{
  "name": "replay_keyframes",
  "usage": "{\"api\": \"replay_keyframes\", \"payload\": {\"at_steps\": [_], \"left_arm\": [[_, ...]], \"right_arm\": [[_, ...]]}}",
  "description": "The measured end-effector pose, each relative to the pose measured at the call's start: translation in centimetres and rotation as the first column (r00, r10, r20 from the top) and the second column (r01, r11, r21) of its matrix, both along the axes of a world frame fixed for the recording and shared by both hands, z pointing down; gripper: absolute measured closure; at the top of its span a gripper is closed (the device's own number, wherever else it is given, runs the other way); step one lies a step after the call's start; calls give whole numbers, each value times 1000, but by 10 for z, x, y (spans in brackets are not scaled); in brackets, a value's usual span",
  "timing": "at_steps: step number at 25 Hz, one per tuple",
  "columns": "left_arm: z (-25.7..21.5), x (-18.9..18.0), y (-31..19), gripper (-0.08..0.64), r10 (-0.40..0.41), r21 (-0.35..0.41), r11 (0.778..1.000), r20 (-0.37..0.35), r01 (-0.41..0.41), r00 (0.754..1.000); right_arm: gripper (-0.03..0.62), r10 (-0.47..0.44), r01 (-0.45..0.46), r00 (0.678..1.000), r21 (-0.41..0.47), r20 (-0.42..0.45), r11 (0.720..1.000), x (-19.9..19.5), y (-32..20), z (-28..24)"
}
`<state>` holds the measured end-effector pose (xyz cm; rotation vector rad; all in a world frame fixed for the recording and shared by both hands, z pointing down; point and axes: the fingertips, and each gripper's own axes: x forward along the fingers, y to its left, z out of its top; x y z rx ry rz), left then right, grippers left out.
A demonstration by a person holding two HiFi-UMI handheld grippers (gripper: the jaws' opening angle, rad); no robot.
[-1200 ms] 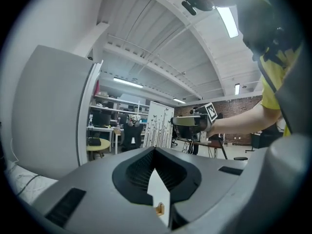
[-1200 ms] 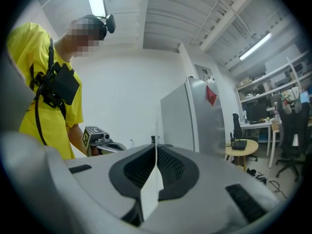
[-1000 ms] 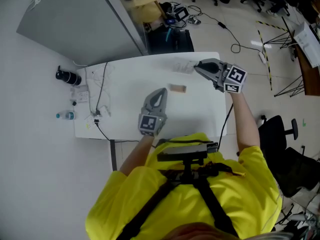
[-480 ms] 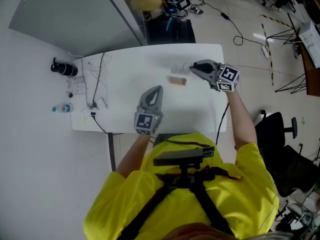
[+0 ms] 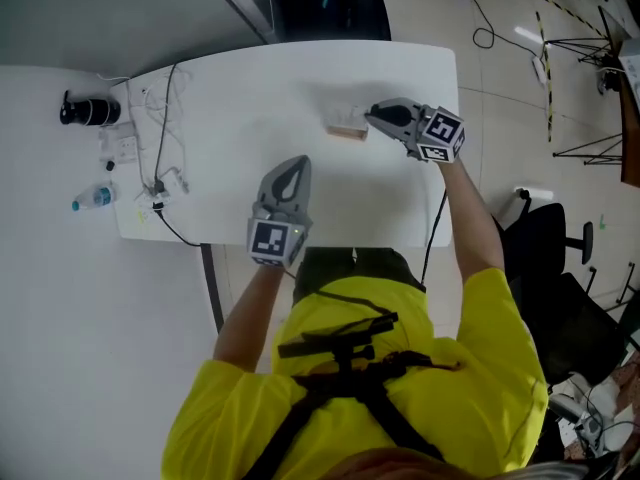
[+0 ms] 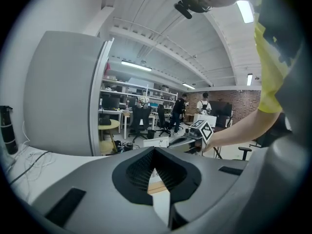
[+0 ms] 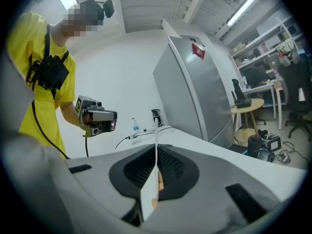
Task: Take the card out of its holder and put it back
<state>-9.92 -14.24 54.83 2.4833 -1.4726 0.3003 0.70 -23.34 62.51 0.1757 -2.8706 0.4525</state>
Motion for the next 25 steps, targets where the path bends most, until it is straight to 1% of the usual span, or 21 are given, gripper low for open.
{"api": "replay_keyframes", "payload": {"at_steps": [4, 7, 10, 14, 19, 25], "left_arm": [[8, 0, 5, 558, 0, -28, 1000, -6, 0, 1000], [13, -3, 10, 558, 0, -45, 999, 4, 0, 1000], [16, -2, 10, 558, -2, -50, 999, 9, 2, 1000], [19, 0, 8, 558, 2, -54, 999, 9, -1, 1000], [22, -1, 6, 558, -7, -55, 998, 6, 7, 1000], [26, 1, 5, 558, -8, -62, 998, 3, 8, 1000]], "right_arm": [[575, 9, -9, 1000, -27, -3, 1000, -2, 1, 17], [574, 6, -6, 1000, -31, 1, 1000, -3, 1, 22], [574, 8, -8, 1000, -26, 4, 1000, 2, -1, 23], [574, 3, -3, 1000, -40, 5, 999, 7, -1, 22], [574, 22, -21, 1000, -44, 23, 999, 4, 0, 23], [575, 4, -4, 1000, -2, 11, 1000, -6, 3, 17]]}}
